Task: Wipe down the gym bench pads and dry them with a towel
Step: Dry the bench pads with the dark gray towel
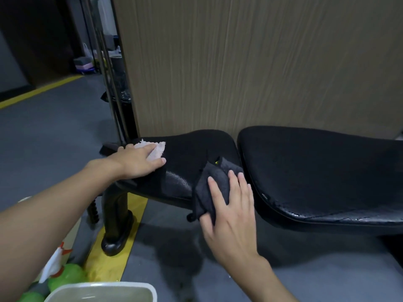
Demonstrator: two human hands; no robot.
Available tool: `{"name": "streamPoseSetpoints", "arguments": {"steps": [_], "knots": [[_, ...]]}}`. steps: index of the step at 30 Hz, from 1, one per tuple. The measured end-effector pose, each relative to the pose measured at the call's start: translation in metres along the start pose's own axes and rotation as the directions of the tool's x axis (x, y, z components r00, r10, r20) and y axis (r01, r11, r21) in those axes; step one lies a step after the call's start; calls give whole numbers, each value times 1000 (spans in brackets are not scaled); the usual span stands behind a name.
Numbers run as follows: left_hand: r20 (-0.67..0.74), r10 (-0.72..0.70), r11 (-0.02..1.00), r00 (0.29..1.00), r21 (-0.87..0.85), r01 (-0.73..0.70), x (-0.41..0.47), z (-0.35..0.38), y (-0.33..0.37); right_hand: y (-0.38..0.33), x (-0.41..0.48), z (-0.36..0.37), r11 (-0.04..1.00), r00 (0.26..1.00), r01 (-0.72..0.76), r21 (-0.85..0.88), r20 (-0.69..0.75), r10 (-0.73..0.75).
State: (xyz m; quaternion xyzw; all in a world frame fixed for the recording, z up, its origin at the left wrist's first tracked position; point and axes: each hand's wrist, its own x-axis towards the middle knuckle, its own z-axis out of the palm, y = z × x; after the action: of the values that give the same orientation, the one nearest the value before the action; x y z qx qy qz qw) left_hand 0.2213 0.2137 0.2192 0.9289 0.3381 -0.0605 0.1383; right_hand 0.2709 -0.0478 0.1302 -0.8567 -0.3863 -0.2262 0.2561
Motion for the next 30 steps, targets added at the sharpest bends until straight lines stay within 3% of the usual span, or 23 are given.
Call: {"name": "streamPoseSetpoints", "arguments": {"steps": [3,5,7,9,11,16,22,26,30], "knots": [[-45,-91,991,995,94,95,-1,10,11,-8,16,-5,985,984,-170,30,52,168],[-81,-99,972,992,204,113,0,7,15,-3,45,-11,945,929,-326,40,197,312],[-125,-15,963,992,265,48,1,4,21,8,84,-13,913,859,-407,13,347,378],[-111,142,951,984,292,-104,6,1,31,16,118,-10,903,803,-429,-26,446,394],[-10,216,924,976,324,-202,13,-2,41,20,141,-4,901,768,-430,-52,504,395],[235,164,949,958,229,-218,24,-16,43,33,185,14,908,748,-416,-49,549,372],[167,208,930,964,272,-248,20,-8,43,42,248,41,930,678,-359,-74,664,315],[162,203,932,966,270,-242,21,-4,42,30,286,57,972,623,-233,-23,764,167],[168,209,925,964,286,-250,25,-3,42,-12,308,83,997,499,-71,34,867,6]]}}
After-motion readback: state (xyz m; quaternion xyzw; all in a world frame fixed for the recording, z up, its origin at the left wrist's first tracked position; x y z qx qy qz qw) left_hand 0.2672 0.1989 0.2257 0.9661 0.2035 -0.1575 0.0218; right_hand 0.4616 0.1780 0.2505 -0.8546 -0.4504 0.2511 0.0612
